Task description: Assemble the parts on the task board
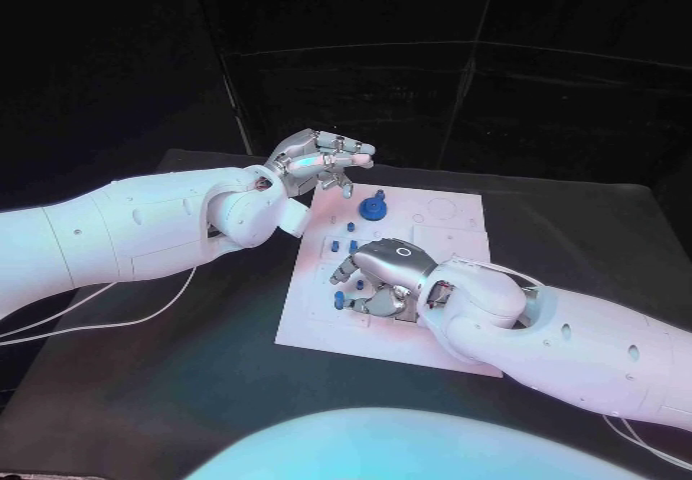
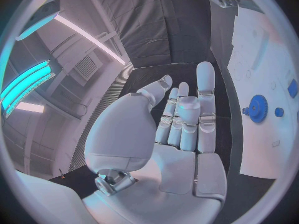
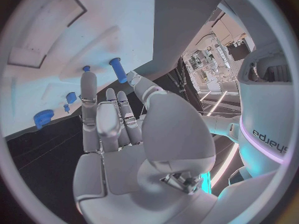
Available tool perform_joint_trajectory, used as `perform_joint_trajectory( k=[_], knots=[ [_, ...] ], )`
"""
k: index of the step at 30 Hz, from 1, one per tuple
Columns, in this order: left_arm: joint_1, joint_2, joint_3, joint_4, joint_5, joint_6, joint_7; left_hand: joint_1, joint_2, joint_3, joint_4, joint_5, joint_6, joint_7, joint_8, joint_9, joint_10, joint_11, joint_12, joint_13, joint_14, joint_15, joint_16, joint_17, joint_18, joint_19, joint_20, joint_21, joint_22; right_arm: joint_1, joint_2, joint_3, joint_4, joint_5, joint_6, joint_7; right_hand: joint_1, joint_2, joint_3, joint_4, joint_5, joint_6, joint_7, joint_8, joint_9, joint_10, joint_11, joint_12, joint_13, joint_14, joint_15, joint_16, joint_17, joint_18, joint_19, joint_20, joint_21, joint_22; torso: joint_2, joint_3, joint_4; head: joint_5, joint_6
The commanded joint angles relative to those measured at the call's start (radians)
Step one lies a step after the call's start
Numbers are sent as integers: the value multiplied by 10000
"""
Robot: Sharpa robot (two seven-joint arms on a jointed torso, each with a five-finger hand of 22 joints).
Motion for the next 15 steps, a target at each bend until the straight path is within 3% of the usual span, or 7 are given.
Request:
perform_joint_trajectory(
  k=[1,5,8,11,13,15],
  knots=[
    [15,-20,5,14,-22,139,19,-44,79,-59,-2,-27,-84,-14,-37,3,-42,-4,54,4,-43,-9,20,-9,122,-28,46,-66,-17,57,-423,16,371,901,-1078,346,48,48,-128,23,77,-30,-11,14,24,243,-29,227,43,9,-24,55,75,151,64,-17,-39,-18,-10,-13,-8,-115,52],
    [14,-58,5,32,-22,149,13,-44,79,-59,-2,-27,-84,-14,-37,3,-42,-4,54,4,-43,-9,20,-9,122,-28,46,-66,-17,300,-1338,51,878,2186,-1469,-170,-193,81,-342,238,183,180,-55,87,57,1641,-237,1089,309,222,-161,422,741,165,218,-104,37,-2,-30,-29,-17,-360,125],
    [14,-94,4,45,-22,149,11,-44,79,-59,-2,-27,-84,-14,-37,3,-42,-4,54,4,-43,-9,20,-9,122,-28,46,-66,-17,500,-2155,69,1175,3304,-1642,-858,-811,-84,-903,722,449,630,-353,355,138,2965,-579,2140,847,517,-450,1061,1890,36,811,-340,600,901,-52,-45,-47,-547,164],
    [14,-121,4,56,-22,143,11,-44,79,-59,-2,-27,-84,-14,-37,3,-42,-4,54,4,-43,-9,20,-9,122,-28,46,-66,-17,596,-2802,75,1315,4271,-1766,-1337,-1186,-149,-1490,1148,889,757,-561,630,194,3569,-828,3455,1766,640,-663,1445,2561,-106,1266,-572,1070,1701,-63,-61,-73,-757,241],
    [14,-133,4,66,-22,139,9,-44,79,-59,-2,-27,-84,-14,-37,3,-42,-4,54,4,-43,-9,20,-9,122,-28,46,-66,-17,636,-3210,76,1368,4799,-1809,-1601,-1320,-108,-1840,1379,1059,867,-626,907,271,4042,-951,5738,4212,703,-704,1681,3025,-183,1470,-691,1304,2131,-88,-78,-112,-873,272],
    [14,-140,3,78,-22,143,9,-44,79,-59,-2,-27,-84,-14,-37,3,-42,-4,54,4,-43,-9,20,-9,122,-28,46,-66,-17,656,-3541,75,1414,5039,-1792,-1830,-1133,-14,-2611,1701,1310,647,-761,1510,425,3835,-1075,9320,8165,740,-718,1979,3555,-299,1610,-813,1508,2423,-113,-86,-156,-1031,295]
  ],
)
